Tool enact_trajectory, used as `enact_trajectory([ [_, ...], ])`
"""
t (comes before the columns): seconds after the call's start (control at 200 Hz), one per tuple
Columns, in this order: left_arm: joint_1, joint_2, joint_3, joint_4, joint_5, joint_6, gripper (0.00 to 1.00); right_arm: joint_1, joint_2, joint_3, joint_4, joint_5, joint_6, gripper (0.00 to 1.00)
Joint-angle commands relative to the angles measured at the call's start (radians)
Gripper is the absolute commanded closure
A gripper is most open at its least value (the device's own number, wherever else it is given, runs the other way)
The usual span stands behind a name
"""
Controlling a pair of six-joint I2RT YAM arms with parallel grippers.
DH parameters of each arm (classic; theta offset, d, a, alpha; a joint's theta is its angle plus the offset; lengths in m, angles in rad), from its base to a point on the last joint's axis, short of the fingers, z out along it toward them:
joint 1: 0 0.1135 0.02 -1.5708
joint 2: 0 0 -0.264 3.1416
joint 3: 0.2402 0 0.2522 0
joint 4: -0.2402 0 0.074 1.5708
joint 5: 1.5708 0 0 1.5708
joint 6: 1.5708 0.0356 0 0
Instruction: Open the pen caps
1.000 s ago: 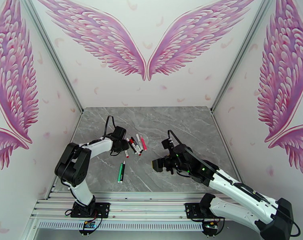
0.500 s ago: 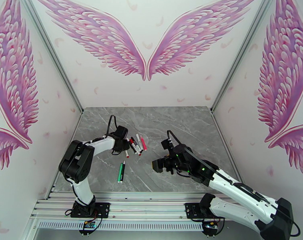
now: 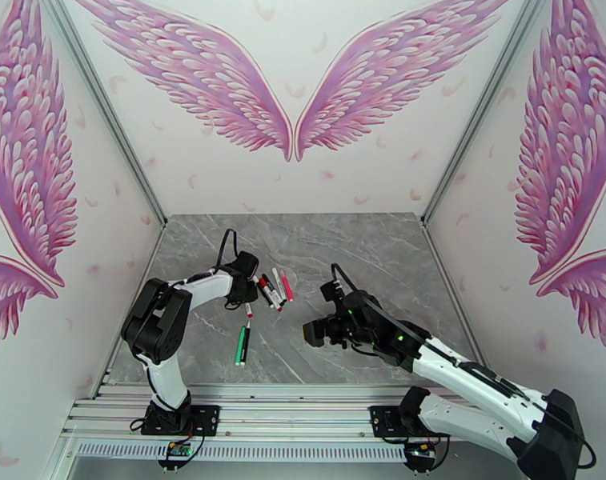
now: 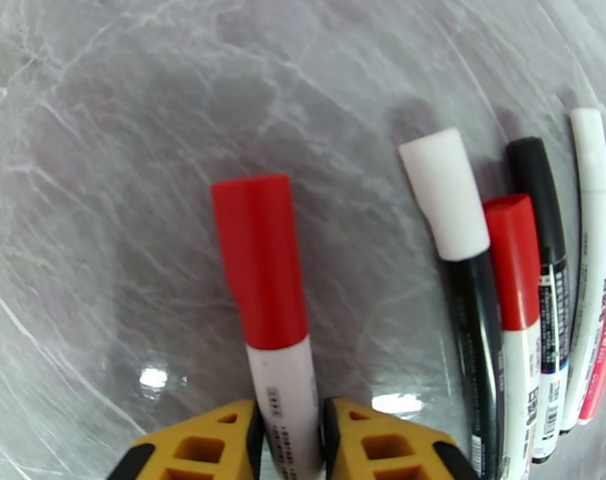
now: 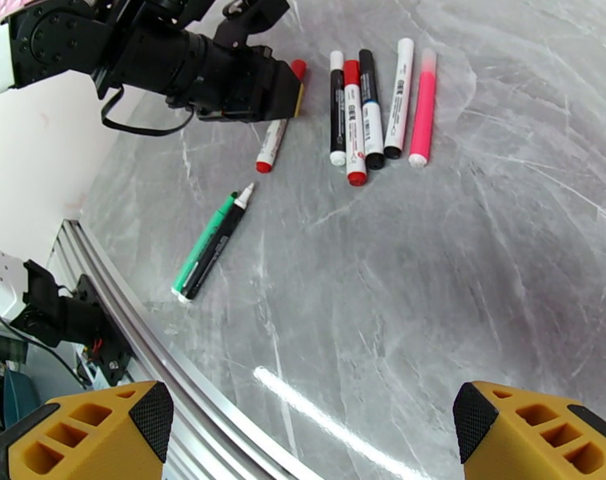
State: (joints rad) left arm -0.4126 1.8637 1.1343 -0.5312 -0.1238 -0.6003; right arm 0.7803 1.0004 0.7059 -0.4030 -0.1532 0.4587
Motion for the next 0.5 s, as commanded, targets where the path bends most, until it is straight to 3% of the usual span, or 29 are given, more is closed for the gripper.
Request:
enact_trajectory([
  [0.0,0.011,0.046,0.026,-0.077,-0.050,0.007,0.72,0.007,0.018,0.011,0.021,0.011,0.003,0.01],
  [0.27,0.035,0.043,0.061,-0.099,-0.056,-0.012,0.76,0.008,0.037,0.028,0.018,0.006,-0.006,0.01],
  [0.495,0.054,-0.121,0.031,-0.067,-0.022,0.046,0.79,0.007,0.029,0.040,0.004,0.002,0.025,0.01],
])
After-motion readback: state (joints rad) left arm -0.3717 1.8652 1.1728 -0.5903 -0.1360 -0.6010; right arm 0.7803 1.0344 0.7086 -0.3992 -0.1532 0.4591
